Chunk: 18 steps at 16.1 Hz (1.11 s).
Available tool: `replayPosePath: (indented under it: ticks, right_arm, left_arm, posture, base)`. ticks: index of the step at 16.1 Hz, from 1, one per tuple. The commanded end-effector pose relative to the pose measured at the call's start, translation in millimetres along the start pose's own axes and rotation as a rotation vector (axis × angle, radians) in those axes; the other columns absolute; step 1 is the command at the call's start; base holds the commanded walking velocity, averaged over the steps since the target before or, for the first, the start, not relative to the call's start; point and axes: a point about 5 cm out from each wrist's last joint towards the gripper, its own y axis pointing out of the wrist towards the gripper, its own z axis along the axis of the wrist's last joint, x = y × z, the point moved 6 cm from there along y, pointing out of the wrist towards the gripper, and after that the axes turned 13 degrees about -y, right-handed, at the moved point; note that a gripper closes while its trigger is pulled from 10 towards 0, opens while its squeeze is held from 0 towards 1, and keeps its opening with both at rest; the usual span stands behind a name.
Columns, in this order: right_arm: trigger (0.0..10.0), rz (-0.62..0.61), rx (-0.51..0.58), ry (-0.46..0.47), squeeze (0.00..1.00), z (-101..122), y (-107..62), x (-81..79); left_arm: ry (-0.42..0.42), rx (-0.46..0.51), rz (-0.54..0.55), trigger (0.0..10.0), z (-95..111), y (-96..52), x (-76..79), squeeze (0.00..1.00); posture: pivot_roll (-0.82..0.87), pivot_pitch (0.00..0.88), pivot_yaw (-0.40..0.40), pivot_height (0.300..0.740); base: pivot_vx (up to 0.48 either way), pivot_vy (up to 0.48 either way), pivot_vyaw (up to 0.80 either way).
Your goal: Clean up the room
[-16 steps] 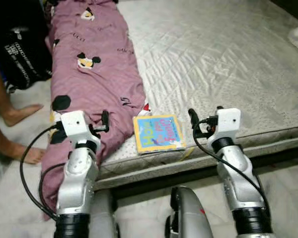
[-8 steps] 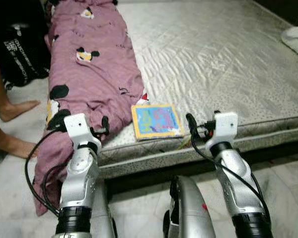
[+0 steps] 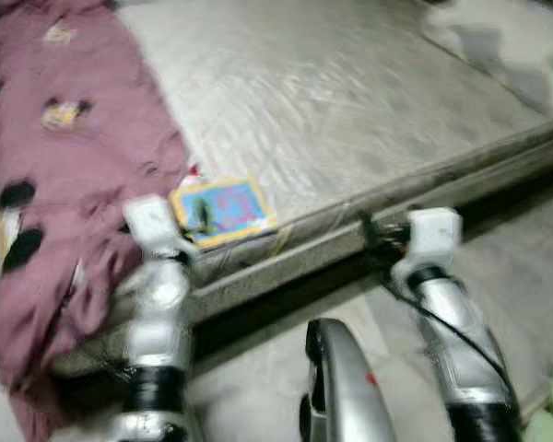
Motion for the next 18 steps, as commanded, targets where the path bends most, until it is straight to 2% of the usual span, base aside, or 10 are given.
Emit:
replayPosePath:
  ticks: [1,7,9,10,12,14,16,18]
  right_arm:
    - [10.0,0.017,0.026,0.003,0.00,8.6,1.8,-5.6]
    - [10.0,0.029,0.024,-0.005,0.00,9.0,-0.3,-4.8]
    - [10.0,0.067,0.025,-0.057,0.00,8.1,-0.7,-11.2]
    - [10.0,0.066,0.030,-0.048,0.00,8.9,-1.7,-10.9]
    - [10.0,0.038,0.022,-0.026,0.00,8.4,-4.1,-2.3]
    - [10.0,0.036,0.002,-0.047,0.00,5.4,-11.7,6.6]
    - [10.0,0.038,-0.007,-0.053,0.00,4.1,-17.1,9.2]
    - [10.0,0.032,-0.017,-0.059,0.00,3.4,-22.1,12.3]
  left_arm:
    - [0.004,0.021,0.049,10.0,5.9,0.7,-14.2,0.00]
    - [-0.009,0.072,0.143,10.0,12.1,-4.3,-29.3,0.00]
    - [-0.013,0.070,0.187,10.0,10.4,-6.3,-39.9,0.00]
    - [-0.013,0.067,0.199,10.0,9.3,-5.8,-43.6,0.00]
    - [-0.033,0.045,0.214,10.0,5.0,-0.6,-49.9,0.00]
    - [-0.051,0.038,0.235,10.0,2.9,7.6,-53.5,0.00]
    - [-0.065,0.037,0.245,10.0,4.1,13.7,-55.4,0.00]
    - [-0.063,0.005,0.210,10.0,1.7,23.8,-48.5,0.00]
  posture:
    - [-0.09,0.083,-0.038,0.534]
    - [-0.09,0.093,-0.048,0.534]
    - [-0.10,0.091,-0.054,0.534]
    - [-0.10,0.092,-0.058,0.534]
    - [-0.12,0.101,-0.067,0.534]
    - [-0.14,0.121,-0.085,0.534]
    - [-0.16,0.138,-0.095,0.511]
    - [-0.17,0.144,-0.103,0.496]
  base:
    - [0.000,0.000,0.00]
    - [0.000,0.000,0.00]
    - [0.000,0.000,0.80]
    - [0.000,0.000,0.80]
    - [0.000,0.000,0.00]
    - [0.000,0.000,0.00]
    - [0.000,0.000,0.00]
    - [0.000,0.000,0.00]
